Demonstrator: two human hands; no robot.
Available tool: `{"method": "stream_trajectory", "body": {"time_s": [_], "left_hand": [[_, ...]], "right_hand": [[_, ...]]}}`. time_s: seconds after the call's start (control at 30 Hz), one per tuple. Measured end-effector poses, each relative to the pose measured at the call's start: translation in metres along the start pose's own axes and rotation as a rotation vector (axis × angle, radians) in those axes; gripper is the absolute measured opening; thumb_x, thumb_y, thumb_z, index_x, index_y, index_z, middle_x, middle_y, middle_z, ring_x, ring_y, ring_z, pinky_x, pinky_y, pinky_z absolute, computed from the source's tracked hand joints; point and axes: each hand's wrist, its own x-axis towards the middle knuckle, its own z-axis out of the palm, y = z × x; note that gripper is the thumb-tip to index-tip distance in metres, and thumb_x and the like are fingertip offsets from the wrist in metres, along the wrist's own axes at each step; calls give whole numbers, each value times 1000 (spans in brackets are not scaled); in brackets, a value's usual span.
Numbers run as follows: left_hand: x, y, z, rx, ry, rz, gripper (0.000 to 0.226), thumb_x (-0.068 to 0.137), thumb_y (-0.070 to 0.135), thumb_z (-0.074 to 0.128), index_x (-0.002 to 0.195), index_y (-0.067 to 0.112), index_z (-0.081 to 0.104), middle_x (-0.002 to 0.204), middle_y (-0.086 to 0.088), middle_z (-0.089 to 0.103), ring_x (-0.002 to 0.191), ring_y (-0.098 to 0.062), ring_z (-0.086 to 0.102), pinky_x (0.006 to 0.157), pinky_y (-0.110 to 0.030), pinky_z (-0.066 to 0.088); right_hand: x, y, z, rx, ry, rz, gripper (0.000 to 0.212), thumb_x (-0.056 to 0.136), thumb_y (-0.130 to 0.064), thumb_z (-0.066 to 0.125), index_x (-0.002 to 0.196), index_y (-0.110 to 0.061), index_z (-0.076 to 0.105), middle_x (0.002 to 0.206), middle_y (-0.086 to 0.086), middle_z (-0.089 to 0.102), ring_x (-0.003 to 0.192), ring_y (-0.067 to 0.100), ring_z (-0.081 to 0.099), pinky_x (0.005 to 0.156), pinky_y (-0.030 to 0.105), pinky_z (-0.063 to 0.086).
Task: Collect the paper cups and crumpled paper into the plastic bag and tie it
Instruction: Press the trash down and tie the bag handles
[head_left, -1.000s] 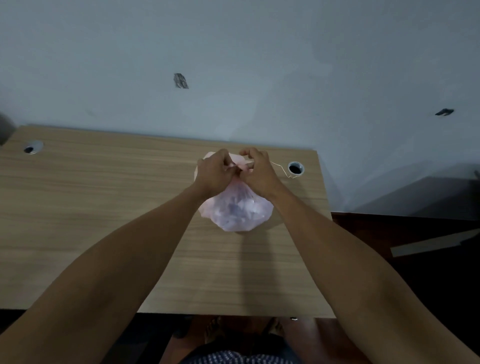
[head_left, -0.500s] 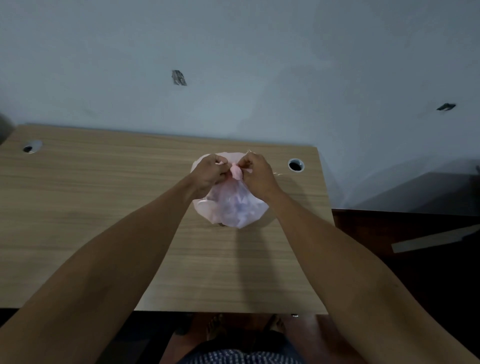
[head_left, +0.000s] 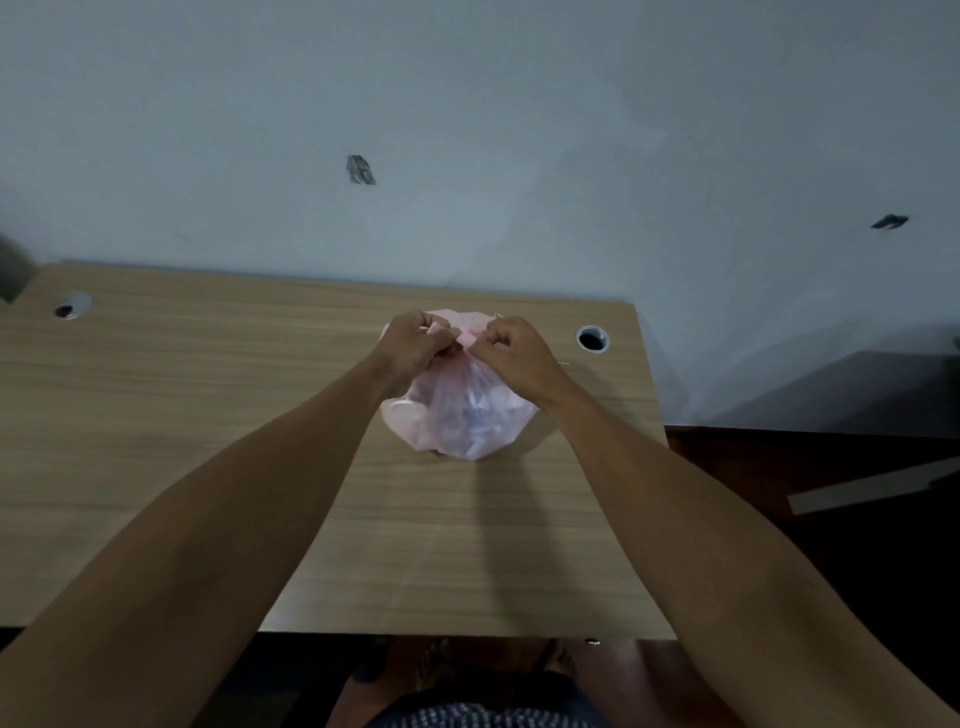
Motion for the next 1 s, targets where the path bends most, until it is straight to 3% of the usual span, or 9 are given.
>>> {"method": "stream_trajectory", "body": {"time_s": [0.07,0.13,0.3,0.37,0.47,0.57,0.7,0.87,1.0], "left_hand": [[-1,0,0,-12,11,-20,11,95,7,65,102,0,59,73,-7,65,50,0,60,47,-13,44],[0,0,1,-23,22,-38,15,94,8,69,103,2,59,73,-6,65,50,-2,61,47,-14,45],[-2,0,2,34,64,7,9,89,4,72,94,-2,67,76,-11,70,56,-4,64,52,-14,48],[1,-1,-1,65,91,34,9,86,2,74,88,-7,72,78,-14,73,64,-10,69,63,-24,55],[8,-1,-8,153,88,43,5,82,8,80,84,4,80,79,-10,77,66,-14,69,72,-34,61],[14,-3,-15,251,134,49,5,81,19,83,80,15,81,76,-9,77,60,-12,65,66,-30,57],[19,-11,-33,342,240,2,17,78,27,88,79,12,80,70,-4,75,54,-8,61,57,-20,50],[20,-21,-43,333,282,-68,21,75,27,90,77,9,79,74,-1,76,57,-6,62,62,-19,48],[13,-29,-34,325,322,-59,23,73,29,90,78,9,78,76,-1,74,69,-12,65,69,-26,54]], "right_hand": [[-1,0,-1,17,-21,29,33,79,-28,80,61,-7,62,76,4,59,72,11,57,68,17,45],[-2,1,0,14,-40,45,27,69,-37,88,69,-17,69,92,3,66,83,6,62,71,19,50],[3,10,-2,-152,11,3,28,91,-28,73,69,-21,58,99,6,59,98,10,51,84,22,40],[3,8,-6,-172,21,12,24,94,-26,68,72,-18,60,100,5,59,98,12,52,88,26,42],[6,9,-9,-210,43,21,25,95,-23,68,74,-8,64,99,9,60,98,14,52,88,30,45],[8,11,-11,-247,55,34,20,94,-24,70,77,-15,62,110,11,55,103,16,51,92,31,43],[7,22,-22,-412,59,128,18,93,-35,69,91,-17,70,124,5,50,118,23,49,102,42,37],[5,24,-26,-472,38,158,19,93,-38,68,94,-19,70,128,2,46,118,22,48,92,36,29],[3,30,-17,-429,60,250,19,91,-40,68,85,-22,65,127,4,50,117,26,52,101,42,38]]}}
